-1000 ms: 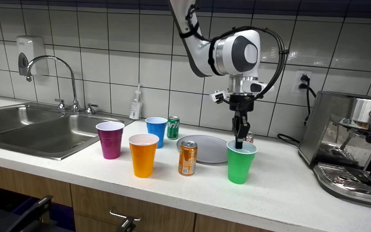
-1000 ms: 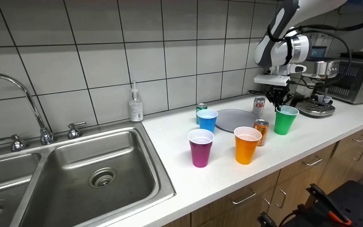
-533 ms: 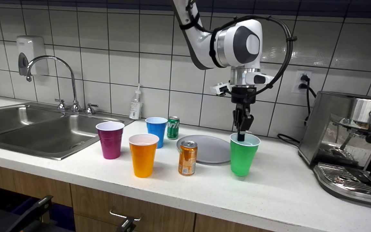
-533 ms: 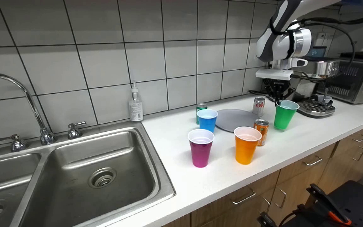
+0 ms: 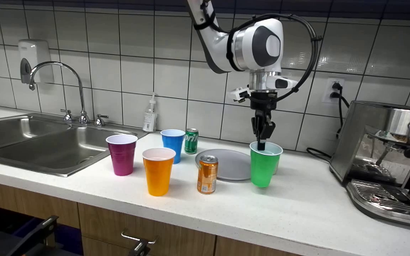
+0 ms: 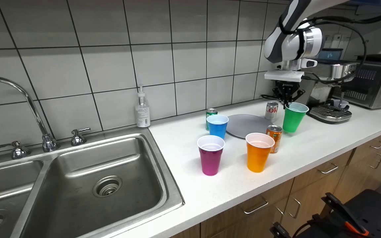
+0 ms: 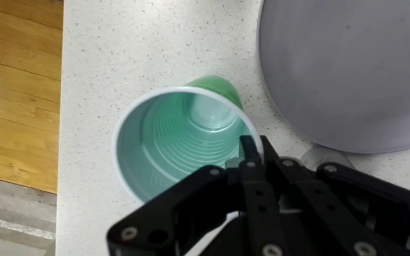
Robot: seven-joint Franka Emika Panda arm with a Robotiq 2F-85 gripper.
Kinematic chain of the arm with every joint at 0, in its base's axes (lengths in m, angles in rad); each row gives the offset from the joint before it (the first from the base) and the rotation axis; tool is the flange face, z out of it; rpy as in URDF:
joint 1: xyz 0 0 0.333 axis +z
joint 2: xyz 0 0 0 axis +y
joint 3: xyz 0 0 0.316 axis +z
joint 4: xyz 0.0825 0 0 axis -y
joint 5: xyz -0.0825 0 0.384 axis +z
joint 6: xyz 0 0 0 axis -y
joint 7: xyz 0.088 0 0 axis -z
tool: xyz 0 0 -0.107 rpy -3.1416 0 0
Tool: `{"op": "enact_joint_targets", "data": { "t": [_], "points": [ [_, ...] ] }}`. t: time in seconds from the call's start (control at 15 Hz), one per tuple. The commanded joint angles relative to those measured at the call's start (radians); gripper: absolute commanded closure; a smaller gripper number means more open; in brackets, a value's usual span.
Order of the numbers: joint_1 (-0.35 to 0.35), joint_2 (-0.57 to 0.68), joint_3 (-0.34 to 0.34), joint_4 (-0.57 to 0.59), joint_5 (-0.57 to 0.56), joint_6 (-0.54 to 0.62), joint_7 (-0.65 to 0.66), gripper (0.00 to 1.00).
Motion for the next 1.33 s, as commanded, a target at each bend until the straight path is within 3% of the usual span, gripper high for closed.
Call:
{"op": "enact_joint_targets", "data": {
  "t": [0.0,0.67,1.27],
  "points": [
    [0.006,-0.004,0.017,0.038,-0.002,-0.036,-0.034,0.99],
    [0.023,0.068,0.064,0.171,0.012,-0.07,-0.048,0.99],
    [0.015,0.221,0.082,0.392,0.015,-0.142,-0.059,0.99]
  ]
}}
